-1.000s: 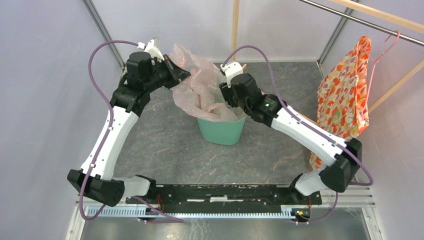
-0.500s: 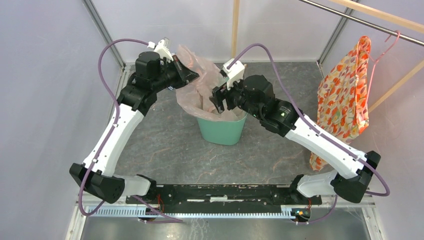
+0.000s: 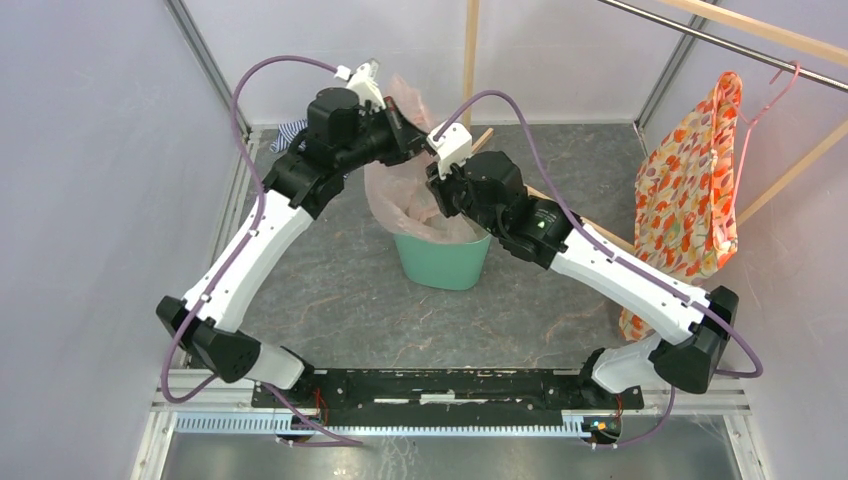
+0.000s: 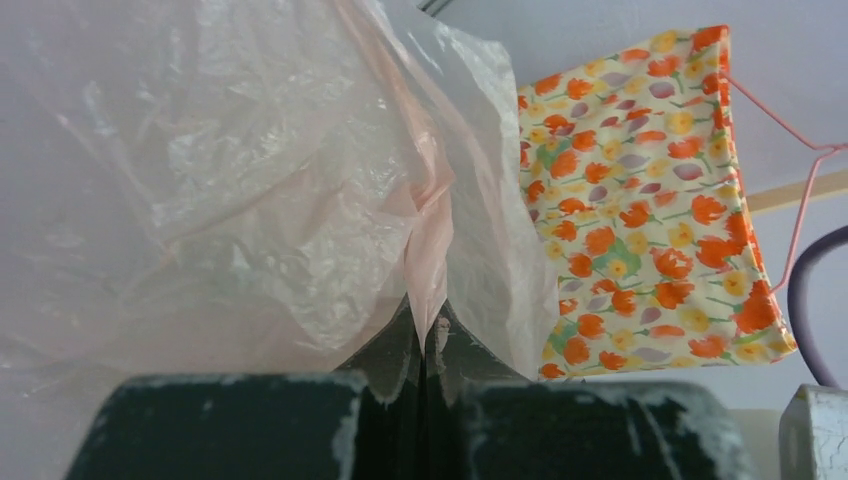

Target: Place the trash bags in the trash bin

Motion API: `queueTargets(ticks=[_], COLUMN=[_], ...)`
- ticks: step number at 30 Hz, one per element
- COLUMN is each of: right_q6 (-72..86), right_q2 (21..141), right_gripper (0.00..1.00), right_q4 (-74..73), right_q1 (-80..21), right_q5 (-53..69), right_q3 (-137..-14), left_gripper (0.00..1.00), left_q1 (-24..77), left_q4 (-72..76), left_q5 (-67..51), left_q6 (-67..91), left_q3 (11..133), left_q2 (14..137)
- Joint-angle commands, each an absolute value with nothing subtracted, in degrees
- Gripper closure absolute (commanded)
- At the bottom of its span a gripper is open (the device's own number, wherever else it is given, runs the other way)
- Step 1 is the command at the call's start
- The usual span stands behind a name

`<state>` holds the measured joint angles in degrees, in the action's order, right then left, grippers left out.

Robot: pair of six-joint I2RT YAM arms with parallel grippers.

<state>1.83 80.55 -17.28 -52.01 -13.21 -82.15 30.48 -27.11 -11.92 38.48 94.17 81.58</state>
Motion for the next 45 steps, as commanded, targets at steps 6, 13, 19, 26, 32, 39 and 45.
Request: queueTargets(ticks=[6,13,19,26,32,39,45], right_q6=[4.6,5.7,6.4,5.7,7.5,8.2,4.0], right_q2=[72.2,64.8,62.5,59.5,57.0,55.8,64.7], right_gripper=[1.0,1.0,1.0,0.74,0.38,0.37,0.37], right_q4=[-20.6,-24.7,-26.5,-28.5,-30.0,-26.4,-28.0], right_q1=[-43.1,-32.5,-30.2,-30.2,-30.3,-33.0,-42.0], right_q5=[-21.1,-19.5,-19.4,-7.2,6.1,17.1,8.8], right_q3=[-79.7,-72.9,-69.9,-74.7,-79.6,-84.2,-92.2], left_gripper=[0.98,0.98,0.98,0.98,0.98,0.98,0.98], left_q1=[34.1,34.1,34.1,33.9,34.0,34.1,34.1], left_q4=[-26.6,-26.7,-29.2,-31.9,-31.0,-30.1,-29.8], left_q5=[-9.1,-9.3,-5.3,-2.6,-5.7,-7.2,-7.5], left_q6=[39.5,38.4,36.1,33.1,33.0,33.3,33.6], left_q3=[103.7,103.7,98.9,96.6,96.4,96.4,96.5], left_q2=[87.5,87.1,83.5,80.3,80.6,80.8,80.8])
